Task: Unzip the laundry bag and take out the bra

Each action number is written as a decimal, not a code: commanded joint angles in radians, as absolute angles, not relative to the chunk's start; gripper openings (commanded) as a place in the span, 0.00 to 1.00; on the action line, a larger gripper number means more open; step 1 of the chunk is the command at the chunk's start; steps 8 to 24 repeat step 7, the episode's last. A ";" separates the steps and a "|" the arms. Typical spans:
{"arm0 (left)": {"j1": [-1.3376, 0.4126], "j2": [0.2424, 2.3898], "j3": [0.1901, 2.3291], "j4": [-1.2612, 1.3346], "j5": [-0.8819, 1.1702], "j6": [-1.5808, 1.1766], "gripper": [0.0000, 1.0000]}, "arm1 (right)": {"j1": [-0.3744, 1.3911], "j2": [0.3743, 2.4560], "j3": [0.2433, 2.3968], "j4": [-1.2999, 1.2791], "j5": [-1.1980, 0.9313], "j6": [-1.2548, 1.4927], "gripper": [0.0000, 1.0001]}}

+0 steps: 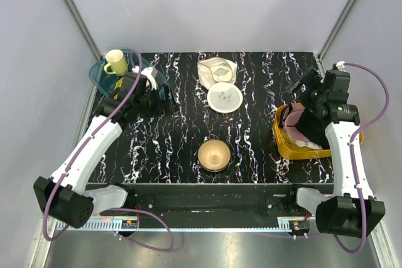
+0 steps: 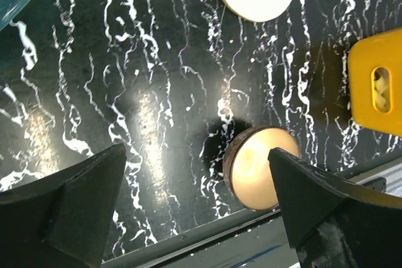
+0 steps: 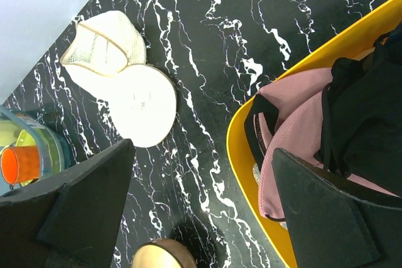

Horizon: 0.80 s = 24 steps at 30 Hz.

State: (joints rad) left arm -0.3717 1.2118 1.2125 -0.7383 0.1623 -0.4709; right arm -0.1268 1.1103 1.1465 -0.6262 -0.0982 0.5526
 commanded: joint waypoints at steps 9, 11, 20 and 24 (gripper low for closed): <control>-0.362 1.052 1.115 -0.658 0.092 -0.474 0.99 | -0.123 1.121 1.155 -0.609 -0.061 0.541 1.00; -0.362 1.052 1.115 -0.658 0.092 -0.474 0.99 | -0.123 1.121 1.155 -0.609 -0.061 0.541 1.00; -0.362 1.052 1.115 -0.658 0.092 -0.474 0.99 | -0.123 1.121 1.155 -0.609 -0.061 0.541 1.00; -0.362 1.052 1.115 -0.658 0.092 -0.474 0.99 | -0.123 1.121 1.155 -0.609 -0.061 0.541 1.00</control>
